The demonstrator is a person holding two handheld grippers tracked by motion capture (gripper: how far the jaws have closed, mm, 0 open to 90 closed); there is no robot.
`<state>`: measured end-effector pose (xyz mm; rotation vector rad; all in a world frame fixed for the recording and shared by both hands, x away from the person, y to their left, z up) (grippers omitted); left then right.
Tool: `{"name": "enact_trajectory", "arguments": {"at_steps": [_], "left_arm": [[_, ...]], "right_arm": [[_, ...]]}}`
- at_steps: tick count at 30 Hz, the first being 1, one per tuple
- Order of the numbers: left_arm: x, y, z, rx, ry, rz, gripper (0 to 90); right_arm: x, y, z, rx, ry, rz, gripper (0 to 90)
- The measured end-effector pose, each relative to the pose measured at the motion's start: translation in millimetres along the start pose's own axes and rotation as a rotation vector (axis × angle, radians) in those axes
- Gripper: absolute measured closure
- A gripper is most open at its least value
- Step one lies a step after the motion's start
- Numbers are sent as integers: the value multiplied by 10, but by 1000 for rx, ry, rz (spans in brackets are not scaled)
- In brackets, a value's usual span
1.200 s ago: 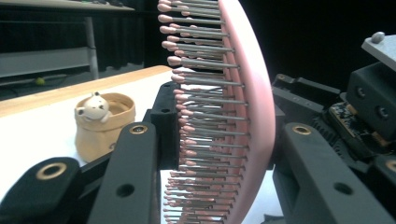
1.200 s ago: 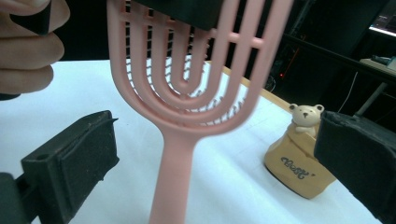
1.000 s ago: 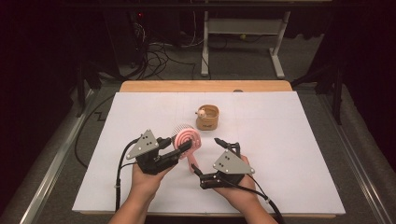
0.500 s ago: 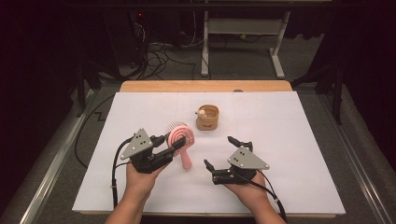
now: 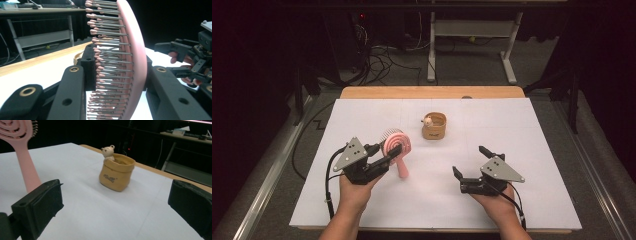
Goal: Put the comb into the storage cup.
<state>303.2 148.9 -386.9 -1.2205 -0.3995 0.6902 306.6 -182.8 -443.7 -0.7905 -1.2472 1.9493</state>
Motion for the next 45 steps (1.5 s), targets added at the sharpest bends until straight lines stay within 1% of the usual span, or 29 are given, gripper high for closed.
{"name": "enact_trajectory", "arguments": {"at_steps": [4, 8, 12, 16, 22, 24, 28, 30, 33, 35, 38, 45], "left_arm": [[39, 4, 32, -8, -15, 9, 636], [77, 13, 53, -8, -29, 14, 636], [124, 16, 91, -15, -43, 24, 636], [162, 19, 119, -15, -57, 23, 636], [218, 37, 146, -15, -73, 38, 636], [243, 47, 162, -22, -72, 52, 636], [267, 57, 187, -24, -79, 57, 636], [265, 53, 185, -25, -78, 54, 637], [251, 53, 172, -21, -77, 49, 636], [244, 55, 163, -19, -77, 46, 636], [236, 53, 157, -21, -73, 45, 636], [202, 48, 127, -18, -65, 37, 637]], "right_arm": [[-112, 73, 80, 9, 25, -24, 2], [-209, 140, 156, 2, 49, -46, 2], [-287, 220, 222, 22, 68, -50, 2], [-366, 319, 281, 48, 80, -62, 2], [-462, 385, 351, 58, 100, -68, 2], [-496, 397, 387, 54, 107, -71, 2], [-542, 442, 465, 56, 114, -71, 2], [-562, 466, 493, 58, 119, -80, 2], [-570, 476, 496, 60, 121, -89, 2], [-563, 483, 492, 58, 117, -84, 2], [-560, 490, 502, 57, 115, -90, 2], [-559, 496, 506, 53, 114, -88, 2]]}}
Point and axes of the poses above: each handheld gripper's, and its own axes: z roughly backward along the jaws, y roughly out of its underside, x roughly to its left, the point moved 2 cm from there along -z, roughly forward along the jaws, and after that the axes turned 6 degrees about x, right-handed, at the moved point
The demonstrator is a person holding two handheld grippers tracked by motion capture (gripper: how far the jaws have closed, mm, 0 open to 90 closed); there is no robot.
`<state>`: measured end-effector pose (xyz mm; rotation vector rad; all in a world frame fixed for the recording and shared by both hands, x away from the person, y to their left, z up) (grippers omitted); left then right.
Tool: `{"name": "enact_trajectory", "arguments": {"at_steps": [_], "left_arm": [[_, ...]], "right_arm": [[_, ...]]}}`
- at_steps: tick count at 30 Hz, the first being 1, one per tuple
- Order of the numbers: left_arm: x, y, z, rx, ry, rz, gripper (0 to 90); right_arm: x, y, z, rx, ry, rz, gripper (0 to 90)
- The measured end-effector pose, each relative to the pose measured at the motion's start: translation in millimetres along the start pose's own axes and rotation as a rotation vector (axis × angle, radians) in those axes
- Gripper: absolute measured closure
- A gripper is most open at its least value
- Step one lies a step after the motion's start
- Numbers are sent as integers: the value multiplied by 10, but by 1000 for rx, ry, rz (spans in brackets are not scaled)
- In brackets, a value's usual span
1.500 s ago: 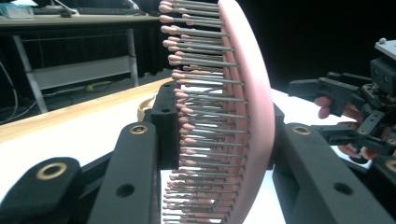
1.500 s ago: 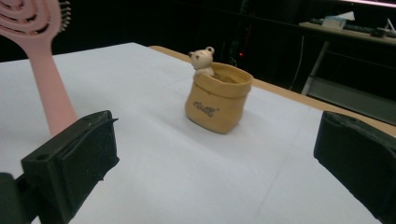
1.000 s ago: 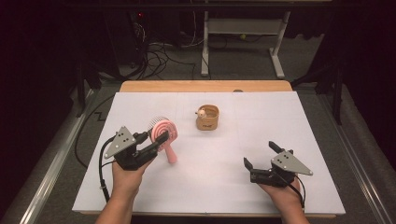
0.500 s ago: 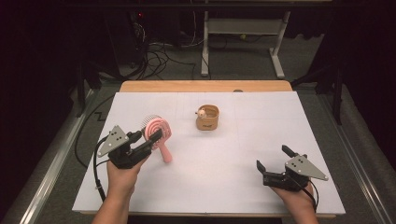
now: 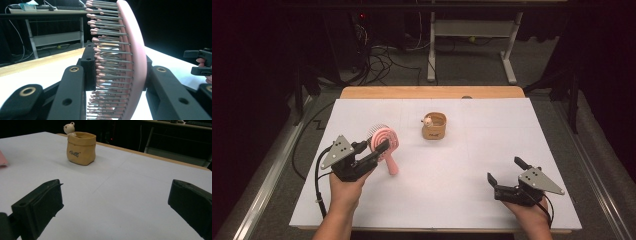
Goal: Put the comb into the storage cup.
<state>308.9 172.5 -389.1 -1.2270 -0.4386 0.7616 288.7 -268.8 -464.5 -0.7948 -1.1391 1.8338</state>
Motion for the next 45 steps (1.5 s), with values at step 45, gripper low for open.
{"name": "enact_trajectory", "arguments": {"at_steps": [45], "left_arm": [[-183, -681, -809, -41, 57, 9, 637]], "right_arm": [[43, -44, 17, -26, -32, 11, 2]]}}
Point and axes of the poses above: each handheld gripper's, and its own axes: z roughly backward along the jaws, y roughly out of its underside, x roughly to its left, the point moved 2 cm from there along -z, roughly forward along the jaws, and after that the axes turned 6 degrees about x, right-handed, at the moved point
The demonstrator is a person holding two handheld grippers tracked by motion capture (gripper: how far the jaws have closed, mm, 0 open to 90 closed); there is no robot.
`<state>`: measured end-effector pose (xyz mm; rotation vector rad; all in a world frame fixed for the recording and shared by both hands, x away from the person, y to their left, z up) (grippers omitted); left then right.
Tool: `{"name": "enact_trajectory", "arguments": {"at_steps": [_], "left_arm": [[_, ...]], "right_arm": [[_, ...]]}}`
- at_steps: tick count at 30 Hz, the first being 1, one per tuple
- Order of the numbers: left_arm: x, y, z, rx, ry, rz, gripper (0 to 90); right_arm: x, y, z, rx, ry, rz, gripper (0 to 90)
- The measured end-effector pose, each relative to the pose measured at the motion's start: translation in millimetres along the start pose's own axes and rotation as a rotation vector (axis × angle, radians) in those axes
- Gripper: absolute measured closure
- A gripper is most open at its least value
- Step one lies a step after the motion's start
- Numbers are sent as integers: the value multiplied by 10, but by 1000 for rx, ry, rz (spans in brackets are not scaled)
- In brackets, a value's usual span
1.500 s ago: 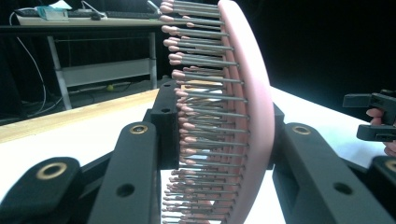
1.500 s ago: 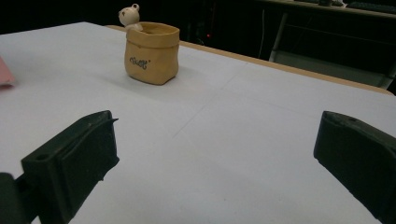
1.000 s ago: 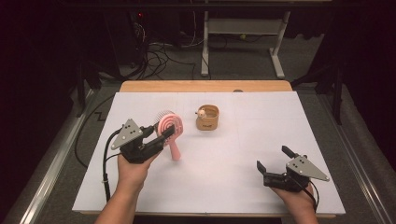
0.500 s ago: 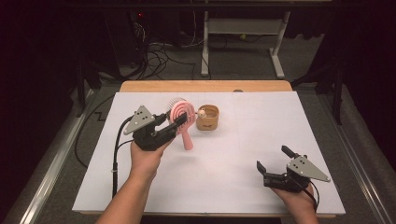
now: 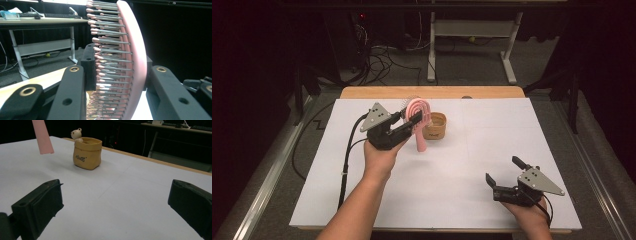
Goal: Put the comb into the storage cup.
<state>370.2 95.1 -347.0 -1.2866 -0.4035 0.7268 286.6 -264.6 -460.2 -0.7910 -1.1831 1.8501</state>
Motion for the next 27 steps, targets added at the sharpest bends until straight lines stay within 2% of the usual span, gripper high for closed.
{"name": "enact_trajectory", "arguments": {"at_steps": [13, 27], "left_arm": [[27, -72, -266, 4, 2, 15, 637], [37, -195, -393, -11, 10, 33, 638]], "right_arm": [[-16, 6, 4, -1, 1, -3, 2], [-24, 6, 13, -6, 0, -9, 2]]}}
Point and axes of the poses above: each handheld gripper's, and its own axes: z roughly backward along the jaws, y roughly out of its underside, x roughly to its left, the point moved 2 cm from there along -z, roughly forward along the jaws, and after that the axes turned 6 degrees about x, right-handed, at the moved point
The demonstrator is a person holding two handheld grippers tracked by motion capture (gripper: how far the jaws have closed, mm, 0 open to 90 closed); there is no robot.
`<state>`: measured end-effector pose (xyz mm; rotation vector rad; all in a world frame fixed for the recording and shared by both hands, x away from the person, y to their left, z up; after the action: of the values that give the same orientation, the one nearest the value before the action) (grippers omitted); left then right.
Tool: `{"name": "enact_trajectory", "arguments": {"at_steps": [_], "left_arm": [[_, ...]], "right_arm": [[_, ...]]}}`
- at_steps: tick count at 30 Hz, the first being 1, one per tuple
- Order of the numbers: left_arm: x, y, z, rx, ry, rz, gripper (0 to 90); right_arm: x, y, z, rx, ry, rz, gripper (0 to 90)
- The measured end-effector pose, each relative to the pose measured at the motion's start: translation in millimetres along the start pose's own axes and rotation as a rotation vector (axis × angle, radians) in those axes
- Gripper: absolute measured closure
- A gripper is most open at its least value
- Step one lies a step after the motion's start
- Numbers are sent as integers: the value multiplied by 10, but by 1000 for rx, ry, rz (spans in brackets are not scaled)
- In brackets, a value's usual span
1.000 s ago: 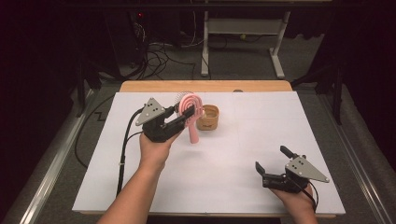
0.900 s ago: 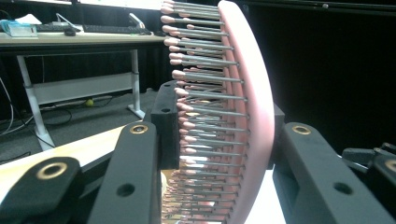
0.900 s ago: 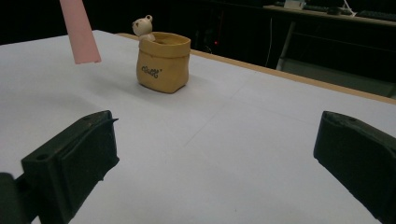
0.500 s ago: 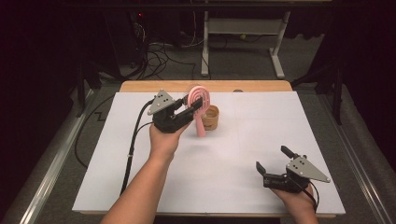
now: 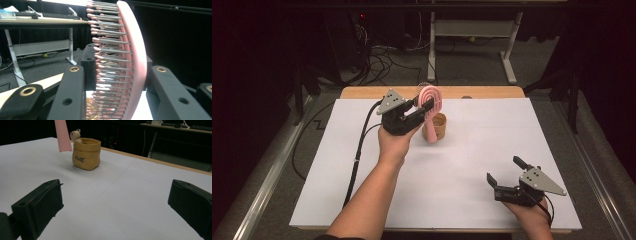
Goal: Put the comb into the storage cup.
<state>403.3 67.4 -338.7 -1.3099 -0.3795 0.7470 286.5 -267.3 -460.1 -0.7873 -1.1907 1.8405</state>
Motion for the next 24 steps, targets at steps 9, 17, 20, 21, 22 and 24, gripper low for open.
{"name": "enact_trajectory", "arguments": {"at_steps": [9, 17, 20, 21, 22, 24], "left_arm": [[13, -84, -36, -11, -5, -6, 637], [-8, -180, -54, -22, -6, -13, 637], [-28, -208, -67, -28, -3, -14, 638], [-32, -215, -72, -32, -2, -14, 638], [-34, -227, -78, -34, -2, -15, 638], [-38, -247, -89, -36, -6, -21, 638]], "right_arm": [[-7, -4, 7, -4, 5, -1, 2], [-12, -2, 15, -5, 5, 0, 2], [-14, -5, 17, -7, 6, 1, 2], [-14, -6, 16, -6, 7, 3, 2], [-13, -6, 16, -5, 9, 3, 2], [-13, -5, 18, -6, 8, 3, 2]]}}
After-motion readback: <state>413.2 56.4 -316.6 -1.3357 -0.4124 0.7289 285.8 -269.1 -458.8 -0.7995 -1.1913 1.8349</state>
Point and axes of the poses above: each handheld gripper's, and its own axes: z roughly backward along the jaws, y roughly out of its underside, x roughly to its left, the point moved 2 cm from there along -z, roughly forward along the jaws, and after that the axes turned 6 degrees about x, right-handed, at the moved point
